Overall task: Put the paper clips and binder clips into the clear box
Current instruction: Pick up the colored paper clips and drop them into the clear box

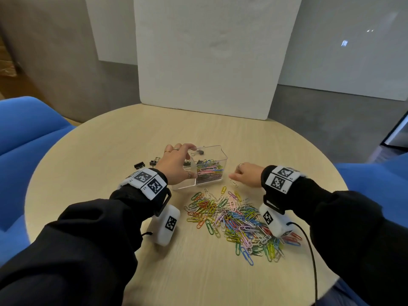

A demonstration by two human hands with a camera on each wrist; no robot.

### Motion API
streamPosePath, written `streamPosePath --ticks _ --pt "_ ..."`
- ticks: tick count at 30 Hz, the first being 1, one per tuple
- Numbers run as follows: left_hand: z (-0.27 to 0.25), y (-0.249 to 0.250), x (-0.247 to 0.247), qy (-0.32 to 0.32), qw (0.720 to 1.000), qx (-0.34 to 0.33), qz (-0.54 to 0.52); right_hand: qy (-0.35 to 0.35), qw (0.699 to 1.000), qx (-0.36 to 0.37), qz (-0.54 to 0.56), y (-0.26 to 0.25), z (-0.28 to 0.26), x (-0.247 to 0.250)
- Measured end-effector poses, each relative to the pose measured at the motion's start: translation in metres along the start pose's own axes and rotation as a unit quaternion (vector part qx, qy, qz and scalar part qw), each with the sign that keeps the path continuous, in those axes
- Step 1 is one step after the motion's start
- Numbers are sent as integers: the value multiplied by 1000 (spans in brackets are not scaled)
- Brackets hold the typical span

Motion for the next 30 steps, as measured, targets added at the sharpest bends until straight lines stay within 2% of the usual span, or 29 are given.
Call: streamPosePath --ticks 7,9,12,14,19,25,30 --pt "0 0 0 -2 1000 0 -2 -84 987 100 94 -23 -17 -21" --pt "0 1 0 0 1000 -2 0 -72 985 107 113 -24 -24 -18" --pt "0 0 -1 2 1000 -4 1 -16 994 96 41 -21 -34 -6" --pt "0 0 -1 1 1000 -2 -1 -39 996 80 16 -18 -40 -11" --pt "1 0 0 1 1000 -5 -2 -93 991 65 69 -31 -58 -27" --pt "1 0 -1 1 1000 -7 -2 -44 992 95 67 -47 -52 -36" --pt "2 -1 -1 0 1000 -7 -3 -23 992 89 85 -46 -48 -32"
Point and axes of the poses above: each hand's wrist, its own z-axis towards the middle knuckle, its own x-axis out of the back of the hand, y = z × x, the point moved 6 cm from there along z, towards the middle knuckle, and after that the axes turned 13 degrees about x, right-handed, at the moved point
